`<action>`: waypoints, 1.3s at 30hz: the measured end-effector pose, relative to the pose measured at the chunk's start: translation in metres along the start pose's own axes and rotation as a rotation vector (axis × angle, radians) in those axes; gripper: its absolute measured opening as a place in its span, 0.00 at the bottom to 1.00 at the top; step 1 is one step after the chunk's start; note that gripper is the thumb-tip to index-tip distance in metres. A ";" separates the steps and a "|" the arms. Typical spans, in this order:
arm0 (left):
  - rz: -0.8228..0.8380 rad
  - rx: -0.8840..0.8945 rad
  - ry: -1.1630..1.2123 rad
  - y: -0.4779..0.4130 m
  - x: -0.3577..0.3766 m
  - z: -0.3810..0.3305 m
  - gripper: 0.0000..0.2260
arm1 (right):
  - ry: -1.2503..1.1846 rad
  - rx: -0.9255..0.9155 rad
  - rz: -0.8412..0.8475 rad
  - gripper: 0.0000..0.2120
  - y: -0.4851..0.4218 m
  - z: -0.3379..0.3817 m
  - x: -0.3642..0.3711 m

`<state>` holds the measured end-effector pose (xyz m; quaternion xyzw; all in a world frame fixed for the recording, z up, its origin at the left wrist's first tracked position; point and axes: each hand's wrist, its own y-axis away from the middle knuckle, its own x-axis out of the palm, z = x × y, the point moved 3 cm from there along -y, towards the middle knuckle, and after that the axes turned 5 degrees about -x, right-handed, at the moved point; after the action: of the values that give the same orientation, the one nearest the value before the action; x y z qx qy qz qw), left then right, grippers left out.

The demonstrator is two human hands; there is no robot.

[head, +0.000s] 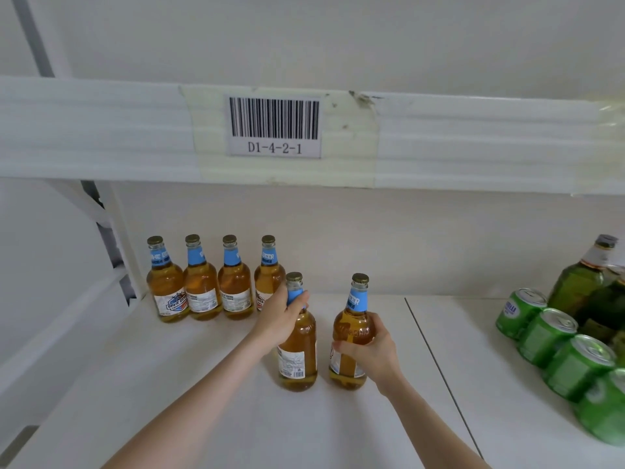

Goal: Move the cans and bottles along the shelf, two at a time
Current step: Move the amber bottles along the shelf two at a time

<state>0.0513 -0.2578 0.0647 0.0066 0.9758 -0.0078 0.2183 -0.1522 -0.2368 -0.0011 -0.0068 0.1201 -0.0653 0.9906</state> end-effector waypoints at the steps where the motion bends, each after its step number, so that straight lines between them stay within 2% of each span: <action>1: 0.000 -0.004 -0.003 0.004 0.000 -0.001 0.11 | 0.006 0.002 -0.002 0.32 0.004 0.000 -0.002; 7: 0.010 -0.013 -0.023 0.026 0.011 -0.010 0.13 | 0.025 0.007 0.010 0.32 0.028 0.001 -0.021; 20: 0.012 -0.019 -0.015 0.072 0.055 -0.029 0.09 | -0.005 0.004 0.003 0.31 0.075 -0.004 -0.089; 26: -0.023 -0.005 0.000 0.108 0.090 -0.047 0.06 | -0.028 0.000 0.016 0.33 0.103 -0.009 -0.135; 39: -0.004 0.056 0.030 0.159 0.186 -0.106 0.08 | -0.014 -0.012 0.033 0.34 0.142 -0.027 -0.246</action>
<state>-0.1598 -0.0948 0.0793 0.0109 0.9784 -0.0356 0.2035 -0.3776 -0.0640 0.0266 -0.0114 0.1138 -0.0484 0.9923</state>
